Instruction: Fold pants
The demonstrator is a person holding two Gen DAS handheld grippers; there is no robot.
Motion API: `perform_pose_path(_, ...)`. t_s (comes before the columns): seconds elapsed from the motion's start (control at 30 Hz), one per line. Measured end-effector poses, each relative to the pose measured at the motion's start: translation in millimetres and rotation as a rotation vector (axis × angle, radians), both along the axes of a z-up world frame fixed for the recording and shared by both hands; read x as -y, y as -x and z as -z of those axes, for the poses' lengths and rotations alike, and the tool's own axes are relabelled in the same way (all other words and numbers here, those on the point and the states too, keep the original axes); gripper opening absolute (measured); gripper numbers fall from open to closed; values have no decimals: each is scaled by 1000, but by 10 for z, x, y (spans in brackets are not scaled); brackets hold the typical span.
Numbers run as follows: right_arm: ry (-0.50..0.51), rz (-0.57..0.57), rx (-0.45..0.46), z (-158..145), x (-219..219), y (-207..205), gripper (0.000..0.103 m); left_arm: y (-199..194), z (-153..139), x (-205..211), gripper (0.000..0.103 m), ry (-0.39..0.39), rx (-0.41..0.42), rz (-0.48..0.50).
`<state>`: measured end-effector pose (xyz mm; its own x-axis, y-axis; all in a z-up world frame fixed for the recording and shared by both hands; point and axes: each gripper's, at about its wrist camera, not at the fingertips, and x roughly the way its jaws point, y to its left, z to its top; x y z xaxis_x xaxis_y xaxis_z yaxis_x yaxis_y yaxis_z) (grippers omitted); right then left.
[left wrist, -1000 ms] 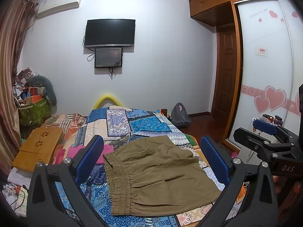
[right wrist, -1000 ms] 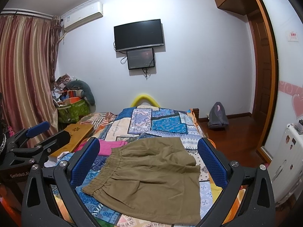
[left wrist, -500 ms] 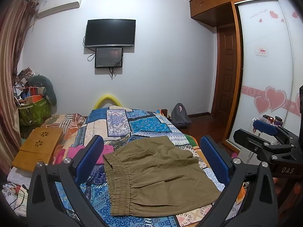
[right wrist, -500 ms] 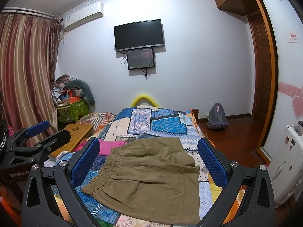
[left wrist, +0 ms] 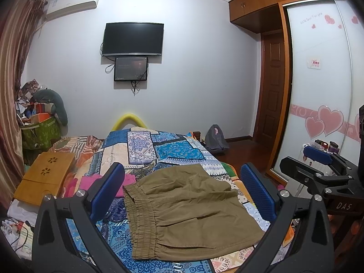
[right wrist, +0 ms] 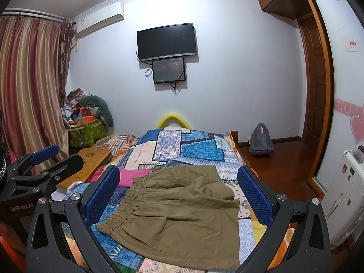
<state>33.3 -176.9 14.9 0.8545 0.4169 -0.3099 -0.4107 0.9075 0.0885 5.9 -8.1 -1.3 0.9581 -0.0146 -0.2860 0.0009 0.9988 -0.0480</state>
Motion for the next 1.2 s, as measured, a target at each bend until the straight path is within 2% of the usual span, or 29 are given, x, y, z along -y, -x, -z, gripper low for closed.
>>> perform_pose_path(0.4, 5, -2, -14, 21, -12, -38, 103, -91, 31, -66, 103, 18, -20, -10)
perform_pose_path(0.7, 20, 5, -34, 70, -34, -177, 103, -254, 142, -89, 103, 2, -49, 1)
perform_pose_path(0.87, 54, 30, -73, 210, -35, -471, 103, -555, 265, -172, 103, -33, -93, -19)
perform_pose_path(1.0, 107, 36, -123, 366, -31, -833, 103, -947, 420, -312, 103, -77, -150, -29)
perform_pose_path(1.1, 140, -8, -157, 446, -57, -1033, 103, -1289, 592, -506, 103, -66, -201, 6)
perform_pose_path(1.2, 162, -4, -174, 510, -56, -1281, 103, -1657, 792, -764, 103, -27, -247, -14)
